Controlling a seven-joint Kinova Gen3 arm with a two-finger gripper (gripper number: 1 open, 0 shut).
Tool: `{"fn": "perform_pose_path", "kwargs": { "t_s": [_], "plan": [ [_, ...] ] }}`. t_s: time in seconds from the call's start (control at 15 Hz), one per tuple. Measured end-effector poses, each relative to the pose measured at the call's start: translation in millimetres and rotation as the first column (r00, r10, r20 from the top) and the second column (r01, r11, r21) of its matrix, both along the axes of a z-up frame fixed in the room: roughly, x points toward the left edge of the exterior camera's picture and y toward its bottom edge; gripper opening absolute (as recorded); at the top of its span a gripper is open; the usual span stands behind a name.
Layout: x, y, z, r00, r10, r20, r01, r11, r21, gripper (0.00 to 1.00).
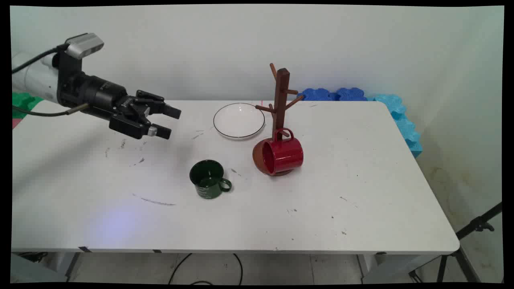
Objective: Pick up the red mug from the rack
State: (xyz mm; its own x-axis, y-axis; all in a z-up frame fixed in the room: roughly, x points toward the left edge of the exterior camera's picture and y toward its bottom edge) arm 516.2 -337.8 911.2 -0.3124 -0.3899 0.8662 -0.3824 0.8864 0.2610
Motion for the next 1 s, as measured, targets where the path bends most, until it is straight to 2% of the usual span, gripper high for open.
{"fn": "perform_pose_path", "kwargs": {
  "t_s": [0.4, 0.8, 1.0],
  "plan": [
    [-23, 4, -7, 0.998, 0.064, -0.003, -0.064, 0.998, 0.011, 1.0],
    [-75, 13, -13, 0.992, 0.125, 0.019, -0.126, 0.99, 0.058, 1.0],
    [-102, 16, -20, 0.986, 0.162, 0.043, -0.165, 0.982, 0.089, 1.0]
  ]
}}
